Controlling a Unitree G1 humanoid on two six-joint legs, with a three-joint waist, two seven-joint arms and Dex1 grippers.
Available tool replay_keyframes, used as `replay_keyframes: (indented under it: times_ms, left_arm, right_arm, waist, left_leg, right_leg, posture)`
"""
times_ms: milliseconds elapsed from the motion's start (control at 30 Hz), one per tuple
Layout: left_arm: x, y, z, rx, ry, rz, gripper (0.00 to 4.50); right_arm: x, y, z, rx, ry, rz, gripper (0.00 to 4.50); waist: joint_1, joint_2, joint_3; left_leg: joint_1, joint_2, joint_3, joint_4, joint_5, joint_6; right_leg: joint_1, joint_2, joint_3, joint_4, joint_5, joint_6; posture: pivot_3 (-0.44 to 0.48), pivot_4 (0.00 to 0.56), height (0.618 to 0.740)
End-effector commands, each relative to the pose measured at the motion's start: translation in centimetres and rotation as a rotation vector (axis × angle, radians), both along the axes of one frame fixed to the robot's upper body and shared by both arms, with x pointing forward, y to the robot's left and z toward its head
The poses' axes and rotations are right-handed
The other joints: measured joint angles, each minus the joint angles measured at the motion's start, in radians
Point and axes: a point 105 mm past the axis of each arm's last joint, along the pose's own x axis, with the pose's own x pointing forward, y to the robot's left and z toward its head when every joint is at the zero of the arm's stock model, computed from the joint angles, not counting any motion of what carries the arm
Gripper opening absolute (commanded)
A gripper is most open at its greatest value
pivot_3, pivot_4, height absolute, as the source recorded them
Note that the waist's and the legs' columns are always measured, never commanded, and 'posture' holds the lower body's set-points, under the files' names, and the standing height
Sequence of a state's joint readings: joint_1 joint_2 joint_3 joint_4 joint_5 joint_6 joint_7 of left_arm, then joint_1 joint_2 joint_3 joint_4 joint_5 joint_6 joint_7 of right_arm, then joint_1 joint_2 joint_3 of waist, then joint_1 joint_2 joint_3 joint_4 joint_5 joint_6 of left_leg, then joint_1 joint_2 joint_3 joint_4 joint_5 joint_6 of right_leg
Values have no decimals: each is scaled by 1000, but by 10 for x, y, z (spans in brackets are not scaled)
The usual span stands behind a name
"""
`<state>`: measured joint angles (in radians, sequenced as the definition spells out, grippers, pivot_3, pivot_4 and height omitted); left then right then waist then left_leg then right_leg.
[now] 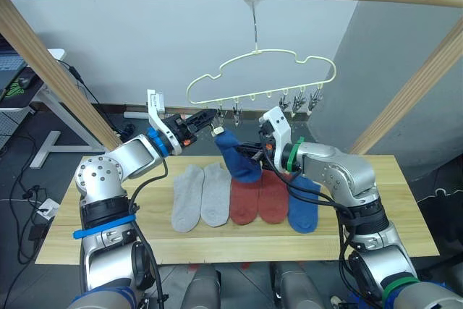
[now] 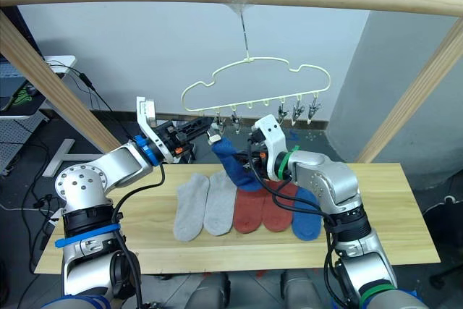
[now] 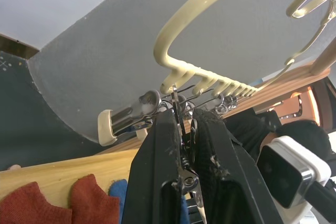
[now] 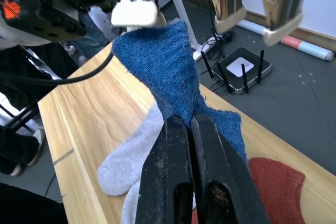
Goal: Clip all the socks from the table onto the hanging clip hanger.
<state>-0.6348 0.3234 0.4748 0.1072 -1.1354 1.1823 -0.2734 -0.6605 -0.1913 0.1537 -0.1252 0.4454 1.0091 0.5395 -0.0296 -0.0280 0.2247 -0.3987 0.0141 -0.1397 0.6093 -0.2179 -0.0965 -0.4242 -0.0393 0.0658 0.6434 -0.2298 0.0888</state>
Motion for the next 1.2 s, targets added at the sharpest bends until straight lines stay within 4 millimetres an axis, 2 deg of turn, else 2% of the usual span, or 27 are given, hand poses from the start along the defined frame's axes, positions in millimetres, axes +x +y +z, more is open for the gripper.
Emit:
replay_keyframes:
  times_ms: [33, 367, 433, 467, 533, 733, 833, 867, 1000, 1100, 1200]
  left_arm:
    - [-4, -3, 12, 5, -63, -17, 118]
    - [-8, -3, 16, 12, -105, -28, 118]
    - [-9, -2, 17, -1, -106, -35, 831]
    - [-10, -2, 18, -7, -108, -37, 1019]
    - [-11, 0, 19, -5, -112, -38, 1723]
    - [-11, 6, 22, -2, -118, -15, 3448]
    - [-14, 26, 22, 17, -116, 40, 4362]
    - [-14, 35, 20, 30, -111, 71, 4476]
    - [-12, 58, 12, 113, -113, 187, 4476]
    - [-13, 62, 14, 114, -125, 201, 4476]
    - [-20, 63, 15, 182, -156, 199, 4500]
  right_arm:
    - [-1, 6, 21, 37, -66, 15, 58]
    - [5, 10, 21, 41, -72, 2, 58]
    - [6, 10, 20, 40, -69, 1, 0]
    - [6, 10, 19, 38, -68, -1, 0]
    - [8, 10, 17, 35, -65, -7, 0]
    - [11, 12, 15, 40, -57, -12, 0]
    - [13, 18, 11, 43, -49, -6, 0]
    - [14, 21, 10, 49, -41, -2, 0]
    - [15, 29, 9, 66, -27, 13, 0]
    - [15, 33, 8, 89, -4, 18, 0]
    - [17, 40, 3, 137, 66, 7, 668]
  waist:
    - [0, 0, 0]
    - [0, 0, 1]
    - [0, 0, 1]
    - [0, 0, 1]
    - [0, 0, 1]
    - [0, 1, 1]
    - [-3, 1, 2]
    - [-4, 1, 3]
    - [-3, 2, 4]
    - [2, 1, 5]
    - [3, 1, 5]
  left_leg:
    - [0, 0, 0, 0, 0, 0]
    - [0, 0, 0, 0, 0, 0]
    - [0, 0, 0, 0, 0, 0]
    - [0, 0, 0, 0, 0, 0]
    - [0, 0, 0, 0, 0, 0]
    - [0, 0, 0, 0, 0, 0]
    - [0, 0, 0, 0, 0, 0]
    - [0, 0, 1, 0, 0, 0]
    - [0, 1, 1, -1, 0, 0]
    - [0, 1, 1, -1, 0, 0]
    - [-1, 0, 0, -1, 0, 0]
  right_leg:
    - [0, 0, 0, 0, 0, 0]
    - [0, 0, 0, 0, 0, 0]
    - [0, 0, 0, 0, 0, 0]
    - [0, 0, 0, 0, 0, 0]
    - [0, 0, 0, 0, 0, 0]
    - [0, 0, 0, 0, 0, 0]
    - [-1, 0, 0, 0, 0, 0]
    - [-1, 0, 0, 0, 0, 0]
    - [-1, 0, 0, 1, -1, -1]
    - [-1, 0, 0, 0, -1, -1]
    - [-1, 0, 0, 0, -1, -1]
  posture:
    - [69, 213, 740]
    - [74, 213, 740]
    - [74, 213, 740]
    - [79, 213, 740]
    - [82, 217, 740]
    - [84, 219, 740]
    - [92, 224, 740]
    - [92, 224, 740]
    - [98, 223, 740]
    - [106, 225, 740]
    - [122, 223, 740]
